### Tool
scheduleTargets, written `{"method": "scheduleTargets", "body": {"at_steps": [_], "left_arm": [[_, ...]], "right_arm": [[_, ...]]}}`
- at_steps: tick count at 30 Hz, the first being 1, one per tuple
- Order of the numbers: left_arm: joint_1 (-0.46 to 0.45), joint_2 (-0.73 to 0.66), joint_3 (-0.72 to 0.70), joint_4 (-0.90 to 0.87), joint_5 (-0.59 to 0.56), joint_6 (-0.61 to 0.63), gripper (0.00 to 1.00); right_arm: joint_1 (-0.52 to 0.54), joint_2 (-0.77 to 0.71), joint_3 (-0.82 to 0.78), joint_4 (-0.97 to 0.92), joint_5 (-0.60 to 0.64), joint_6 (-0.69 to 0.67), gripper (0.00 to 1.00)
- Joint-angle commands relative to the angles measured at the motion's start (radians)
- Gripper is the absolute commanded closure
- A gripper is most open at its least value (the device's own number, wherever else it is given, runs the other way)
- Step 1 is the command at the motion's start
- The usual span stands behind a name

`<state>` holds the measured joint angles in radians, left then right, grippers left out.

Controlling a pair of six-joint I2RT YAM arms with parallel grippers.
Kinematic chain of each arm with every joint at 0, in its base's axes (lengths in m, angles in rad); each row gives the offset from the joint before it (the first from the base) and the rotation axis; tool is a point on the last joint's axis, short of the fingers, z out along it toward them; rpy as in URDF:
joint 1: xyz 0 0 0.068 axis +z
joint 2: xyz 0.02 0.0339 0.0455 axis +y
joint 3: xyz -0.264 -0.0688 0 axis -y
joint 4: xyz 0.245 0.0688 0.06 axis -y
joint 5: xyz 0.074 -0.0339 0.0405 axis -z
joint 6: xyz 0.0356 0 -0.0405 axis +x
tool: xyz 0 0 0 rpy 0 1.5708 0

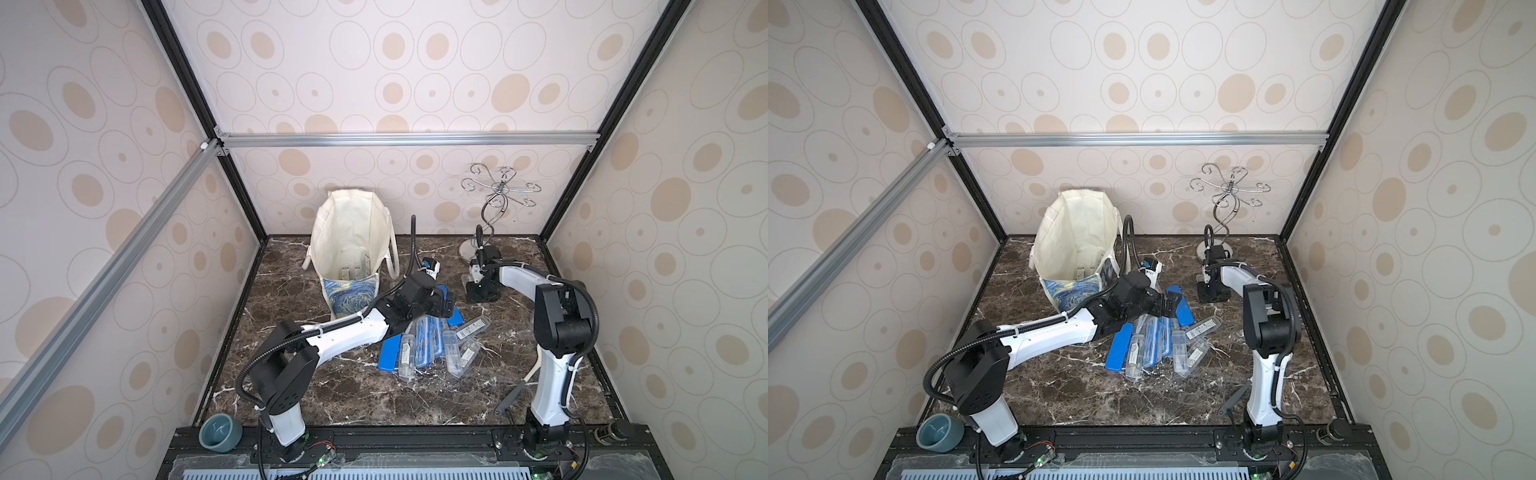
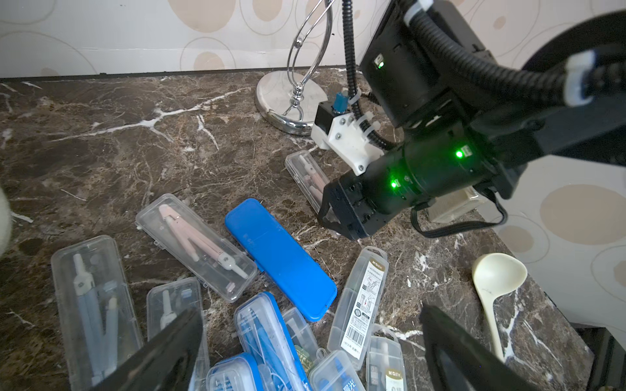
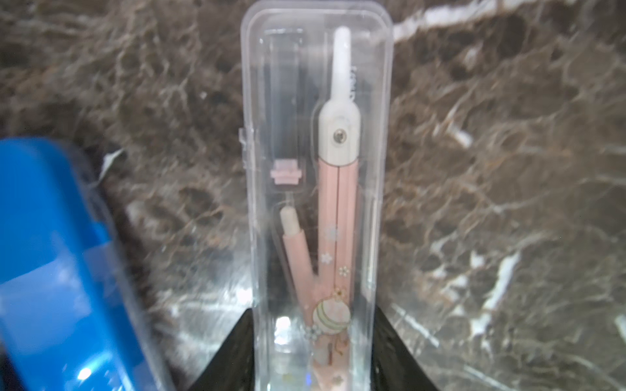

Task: Put the compass set into the canvas bag
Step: Pick up the compass set at the center of the board.

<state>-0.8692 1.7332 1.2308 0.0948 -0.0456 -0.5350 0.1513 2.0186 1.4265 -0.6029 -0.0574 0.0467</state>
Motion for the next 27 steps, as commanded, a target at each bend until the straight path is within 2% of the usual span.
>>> {"method": "scheduleTargets", "body": {"at_steps": [1, 7, 13, 23, 27], "left_arm": [[0.016, 0.002, 0.023, 0.027, 0.011, -0.026, 0.00], [0.031, 0.017, 0.023, 0.048, 0.022, -0.049, 0.00], [0.037, 0.077, 0.113, 0.005, -0.010, -0.049, 0.00], [0.050, 0.173, 0.226, 0.088, 0.087, -0.075, 0.01], [0.051, 0.185, 0.234, 0.145, 0.119, -0.089, 0.06]], "right_arm": [[0.005, -0.098, -0.049, 0.035, -0.077, 0.025, 0.52], [0.006, -0.233, -0.154, 0.095, -0.172, 0.045, 0.52], [0.005, -0.392, -0.277, 0.178, -0.287, 0.067, 0.52], [0.005, -0.604, -0.428, 0.237, -0.401, 0.078, 0.52], [0.005, -0.655, -0.456, 0.236, -0.424, 0.083, 0.52]]}}
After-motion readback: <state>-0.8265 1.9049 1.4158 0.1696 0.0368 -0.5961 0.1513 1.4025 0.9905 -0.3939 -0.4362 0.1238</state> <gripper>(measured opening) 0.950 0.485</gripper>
